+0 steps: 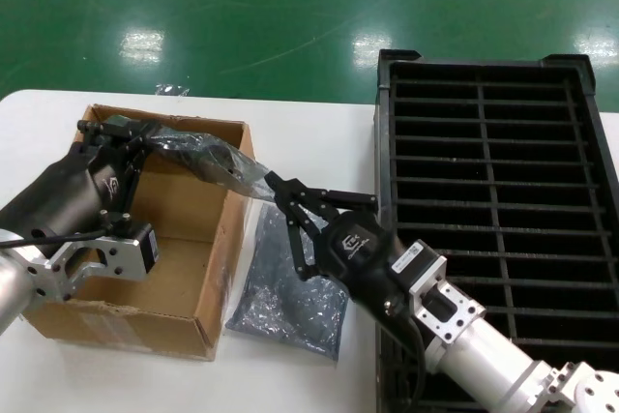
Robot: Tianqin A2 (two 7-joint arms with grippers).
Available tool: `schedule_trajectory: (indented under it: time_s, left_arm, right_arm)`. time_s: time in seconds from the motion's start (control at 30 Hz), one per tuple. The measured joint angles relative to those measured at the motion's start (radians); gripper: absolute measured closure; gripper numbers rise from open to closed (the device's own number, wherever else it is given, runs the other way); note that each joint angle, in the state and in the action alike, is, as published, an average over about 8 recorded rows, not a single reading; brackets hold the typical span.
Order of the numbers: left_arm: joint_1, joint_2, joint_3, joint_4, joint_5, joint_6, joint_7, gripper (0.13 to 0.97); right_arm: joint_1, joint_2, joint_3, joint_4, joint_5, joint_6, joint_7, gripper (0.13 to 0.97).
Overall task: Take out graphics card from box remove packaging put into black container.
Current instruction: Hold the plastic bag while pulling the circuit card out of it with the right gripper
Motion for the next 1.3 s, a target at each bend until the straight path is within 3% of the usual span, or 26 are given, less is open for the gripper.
schedule_trajectory:
  time_s: [0.73,1.3]
  left_arm:
    - [0.000,0.000,0.000,0.000,0.000,0.000,0.000,0.958]
    - [0.000,0.000,0.000,0.000,0.000,0.000,0.000,0.958]
  right_arm:
    - [-0.026,-0.014,-0.029,0.007,-0.016,0.017,0.005,0.962]
    - [0.140,-0.025,-0.032,-0.190,0.018,-0.025,-0.093,0.962]
